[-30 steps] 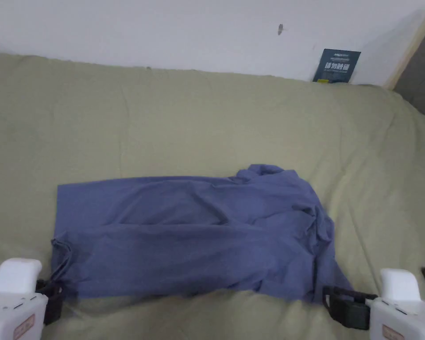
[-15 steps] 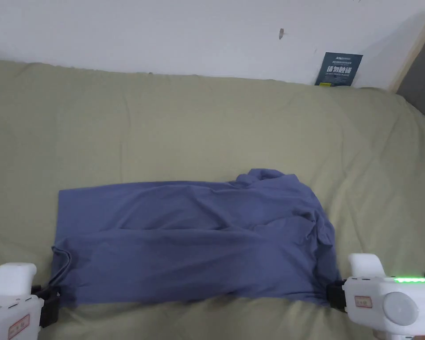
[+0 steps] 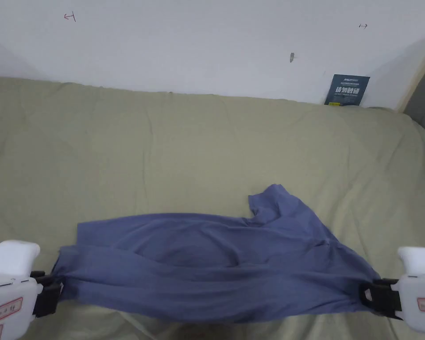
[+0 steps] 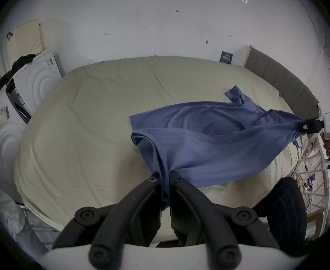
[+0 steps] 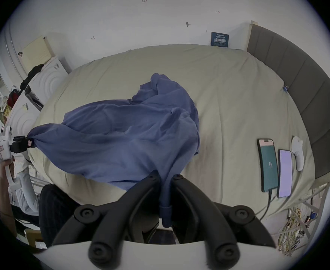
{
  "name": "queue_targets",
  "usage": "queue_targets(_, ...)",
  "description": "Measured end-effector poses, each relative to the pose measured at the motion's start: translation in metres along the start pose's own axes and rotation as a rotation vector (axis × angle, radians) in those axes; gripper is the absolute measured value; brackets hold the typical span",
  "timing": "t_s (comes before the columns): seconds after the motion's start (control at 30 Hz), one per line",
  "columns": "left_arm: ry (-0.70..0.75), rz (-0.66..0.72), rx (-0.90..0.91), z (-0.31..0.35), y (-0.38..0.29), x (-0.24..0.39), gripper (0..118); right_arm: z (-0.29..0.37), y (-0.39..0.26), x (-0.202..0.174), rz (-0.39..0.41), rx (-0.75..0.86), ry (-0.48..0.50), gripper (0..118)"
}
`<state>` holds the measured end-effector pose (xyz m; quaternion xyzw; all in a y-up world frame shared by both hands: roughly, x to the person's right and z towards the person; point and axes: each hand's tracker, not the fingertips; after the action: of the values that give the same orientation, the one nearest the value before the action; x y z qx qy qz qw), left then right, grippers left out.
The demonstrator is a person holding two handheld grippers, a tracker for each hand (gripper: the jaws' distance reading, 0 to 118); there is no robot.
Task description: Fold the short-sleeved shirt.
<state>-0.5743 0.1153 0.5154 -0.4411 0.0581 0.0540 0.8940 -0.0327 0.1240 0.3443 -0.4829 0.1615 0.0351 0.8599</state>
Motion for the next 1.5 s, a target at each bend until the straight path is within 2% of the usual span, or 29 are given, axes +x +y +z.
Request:
queue_targets(0.13, -0.014, 0.078, -0.099, -0.026, -0.035, -0.008, 4, -0.033, -0.038, 0.017, -0.064, -0.126, -0.023, 8)
queue_targets(0.27, -0.007, 0.154, -0.138, -0.055, -0.068, -0.007, 5, -0.062, -0.070, 0.021, -0.093, -0.163, 0.015, 10)
queue_targets(0.3, 0.003, 0.179, -0.110, -0.055, -0.072, -0.006, 12, -0.063, -0.074, 0.022, -0.128, -0.123, 0.024, 25)
queue_targets(0.33, -0.001, 0.210, -0.081, -0.051, -0.074, -0.007, 34, -0.060, -0.077, 0.025, -0.153, -0.081, -0.004, 52)
queue_targets(0.37, 0.016, 0.231, -0.055, -0.043, -0.074, -0.007, 74, -0.063, -0.079, 0.031, -0.162, -0.060, -0.035, 80)
queue_targets(0.4, 0.047, 0.226, -0.015, -0.032, -0.074, -0.007, 116, -0.056, -0.079, 0.032, -0.152, -0.043, -0.040, 97)
queue_targets(0.47, 0.096, 0.164, 0.130, 0.005, -0.076, 0.001, 118, -0.032, -0.077, 0.028, -0.116, 0.035, -0.035, 99)
queue_targets(0.5, 0.111, 0.124, 0.284, 0.025, -0.073, 0.006, 118, -0.018, -0.079, 0.022, -0.090, 0.062, -0.030, 99)
queue_targets(0.53, 0.148, 0.136, 0.247, 0.038, -0.073, 0.010, 118, -0.008, -0.078, 0.017, -0.068, 0.082, -0.041, 99)
queue_targets(0.63, 0.156, 0.124, 0.385, 0.074, -0.066, 0.026, 118, 0.024, -0.074, -0.011, 0.009, 0.165, -0.053, 99)
queue_targets(0.7, 0.163, 0.116, 0.430, 0.081, -0.059, 0.032, 118, 0.039, -0.073, -0.027, 0.002, 0.295, -0.034, 99)
queue_targets(0.73, 0.150, 0.114, 0.434, 0.080, -0.057, 0.032, 118, 0.046, -0.072, -0.033, 0.000, 0.341, 0.009, 96)
queue_targets(0.77, 0.136, 0.112, 0.463, 0.082, -0.054, 0.034, 116, 0.053, -0.071, -0.043, -0.002, 0.366, 0.055, 82)
queue_targets(0.8, 0.116, 0.119, 0.465, 0.080, -0.051, 0.035, 103, 0.056, -0.067, -0.051, 0.007, 0.383, 0.054, 35)
queue_targets(0.83, 0.116, 0.121, 0.458, 0.075, -0.045, 0.034, 71, 0.055, -0.063, -0.059, 0.032, 0.390, -0.010, 0)
queue_targets(0.87, 0.122, 0.122, 0.447, 0.068, -0.038, 0.034, 17, 0.056, -0.062, -0.067, 0.068, 0.429, -0.069, 0)
queue_targets(0.9, 0.122, 0.135, 0.438, 0.058, -0.035, 0.033, 0, 0.053, -0.060, -0.071, 0.111, 0.444, -0.040, 0)
queue_targets(0.97, 0.067, 0.121, 0.374, 0.030, -0.027, 0.023, 0, 0.046, -0.050, -0.076, 0.095, 0.412, -0.007, 0)
queue_targets(1.03, 0.071, 0.121, 0.356, 0.002, -0.013, 0.013, 0, 0.040, -0.037, -0.076, 0.098, 0.406, 0.012, 0)
queue_targets(1.23, 0.108, 0.097, 0.132, -0.098, 0.048, -0.031, 0, 0.014, -0.017, -0.078, 0.091, 0.376, 0.040, 0)
queue_targets(1.27, 0.107, 0.078, 0.097, -0.116, 0.059, -0.040, 14, 0.008, -0.016, -0.079, 0.092, 0.366, 0.044, 0)
queue_targets(1.3, 0.103, 0.065, 0.059, -0.128, 0.066, -0.045, 67, 0.001, -0.013, -0.078, 0.094, 0.354, 0.046, 0)
queue_targets(1.33, 0.103, 0.050, 0.014, -0.147, 0.080, -0.054, 109, -0.005, -0.011, -0.077, 0.093, 0.339, 0.048, 0)
queue_targets(1.37, 0.127, 0.028, -0.021, -0.161, 0.087, -0.054, 118, -0.011, -0.010, -0.077, 0.089, 0.323, 0.049, 0)
queue_targets(1.4, 0.127, 0.007, -0.028, -0.173, 0.092, -0.057, 114, -0.017, -0.010, -0.077, 0.084, 0.312, 0.051, 0)
queue_targets(1.5, 0.173, -0.010, -0.033, -0.211, 0.110, -0.059, 114, -0.033, -0.003, -0.075, 0.077, 0.275, 0.049, 0)
